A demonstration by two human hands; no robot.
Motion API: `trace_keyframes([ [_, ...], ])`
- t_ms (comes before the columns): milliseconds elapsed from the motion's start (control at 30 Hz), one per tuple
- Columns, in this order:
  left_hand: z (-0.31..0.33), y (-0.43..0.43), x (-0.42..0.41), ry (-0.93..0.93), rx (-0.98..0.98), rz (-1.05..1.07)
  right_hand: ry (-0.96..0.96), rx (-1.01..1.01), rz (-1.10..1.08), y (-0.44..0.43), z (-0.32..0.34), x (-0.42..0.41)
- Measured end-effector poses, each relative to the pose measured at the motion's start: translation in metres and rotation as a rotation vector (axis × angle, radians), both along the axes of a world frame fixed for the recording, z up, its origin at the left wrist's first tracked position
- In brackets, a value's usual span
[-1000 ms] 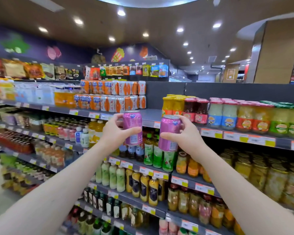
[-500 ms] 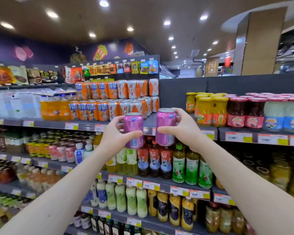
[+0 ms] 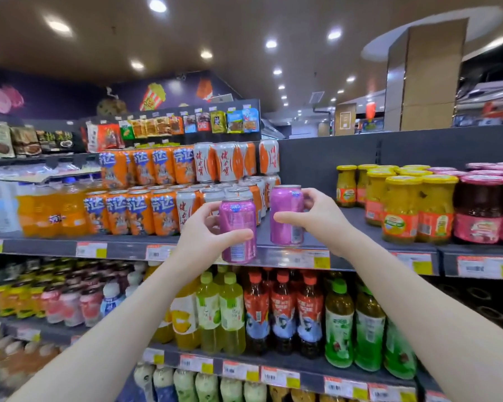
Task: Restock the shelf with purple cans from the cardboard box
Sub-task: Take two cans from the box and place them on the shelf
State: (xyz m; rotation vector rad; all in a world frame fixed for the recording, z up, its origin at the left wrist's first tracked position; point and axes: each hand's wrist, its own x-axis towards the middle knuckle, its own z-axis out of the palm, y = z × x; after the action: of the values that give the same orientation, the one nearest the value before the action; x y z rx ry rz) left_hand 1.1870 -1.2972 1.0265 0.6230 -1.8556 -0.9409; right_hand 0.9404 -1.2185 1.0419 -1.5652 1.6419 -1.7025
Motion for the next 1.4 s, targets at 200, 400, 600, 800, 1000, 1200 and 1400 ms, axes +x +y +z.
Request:
trace_keyframes([
  [200, 0.000, -0.036, -0.004, 0.031, 0.017, -0.077, 0.018, 0.005, 0.006, -0.042, 0.007, -0.004],
  [400, 0.004, -0.062, 0.004, 0.038, 0.007, -0.147, -0.007, 0.068, 0.022, -0.060, -0.001, -0.013],
  [600, 0.012, -0.072, 0.005, 0.029, -0.001, -0.221, -0.063, 0.157, 0.067, -0.062, -0.002, -0.027],
  [800, 0.015, -0.075, 0.000, 0.017, -0.014, -0.278, -0.027, 0.210, -0.021, -0.066, 0.000, -0.025],
  [1000, 0.017, -0.075, -0.005, 0.005, -0.021, -0.309, 0.029, 0.160, -0.149, -0.081, -0.001, -0.023],
  [1200, 0.017, -0.075, -0.010, 0.017, -0.001, -0.318, 0.041, 0.166, -0.194, -0.107, 0.003, -0.033],
  [1400, 0.015, -0.078, -0.014, 0.016, 0.003, -0.280, 0.043, 0.196, -0.200, -0.129, 0.004, -0.043],
])
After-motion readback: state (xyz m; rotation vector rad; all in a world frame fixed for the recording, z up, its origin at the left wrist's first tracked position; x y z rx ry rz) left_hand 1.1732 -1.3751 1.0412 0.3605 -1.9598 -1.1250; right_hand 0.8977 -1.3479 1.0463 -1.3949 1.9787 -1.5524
